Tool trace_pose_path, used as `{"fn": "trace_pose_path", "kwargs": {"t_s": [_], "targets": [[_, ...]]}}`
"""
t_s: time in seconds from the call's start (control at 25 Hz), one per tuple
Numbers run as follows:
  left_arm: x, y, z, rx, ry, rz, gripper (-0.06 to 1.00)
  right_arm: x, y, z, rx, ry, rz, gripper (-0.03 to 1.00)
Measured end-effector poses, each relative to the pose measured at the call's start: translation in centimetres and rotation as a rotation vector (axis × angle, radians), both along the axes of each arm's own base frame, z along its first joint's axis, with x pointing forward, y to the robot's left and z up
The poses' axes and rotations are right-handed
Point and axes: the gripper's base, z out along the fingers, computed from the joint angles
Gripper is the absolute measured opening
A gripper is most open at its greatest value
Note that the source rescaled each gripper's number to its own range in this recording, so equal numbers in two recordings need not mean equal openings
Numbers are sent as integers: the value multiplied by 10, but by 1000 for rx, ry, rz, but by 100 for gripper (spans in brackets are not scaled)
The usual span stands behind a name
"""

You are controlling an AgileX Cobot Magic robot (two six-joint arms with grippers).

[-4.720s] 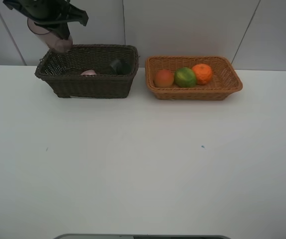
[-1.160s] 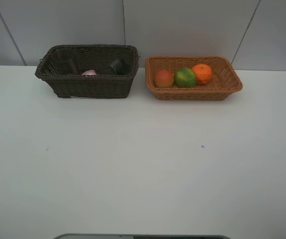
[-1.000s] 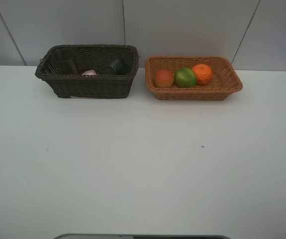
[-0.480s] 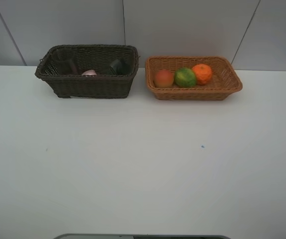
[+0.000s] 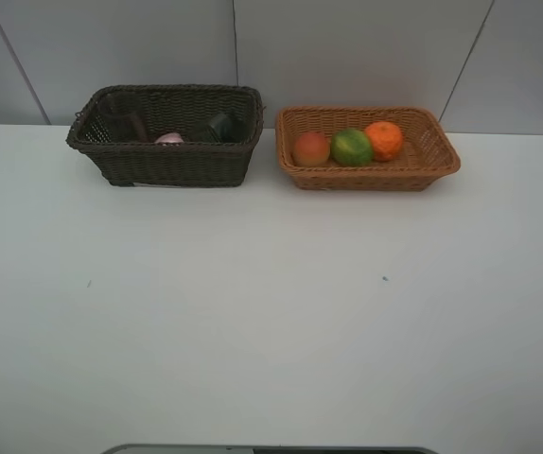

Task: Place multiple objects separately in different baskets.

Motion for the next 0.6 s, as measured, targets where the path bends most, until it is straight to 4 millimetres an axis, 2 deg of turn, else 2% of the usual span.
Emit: {"fn": "trace_pose_path", "kwargs": {"t_s": [0.24, 0.6], "targets": [[-18, 3, 0, -17, -116, -12, 100, 0, 0, 0, 0, 0, 0, 100], [-19, 4, 0, -18, -122, -12, 100, 0, 0, 0, 0, 0, 0, 100]]}}
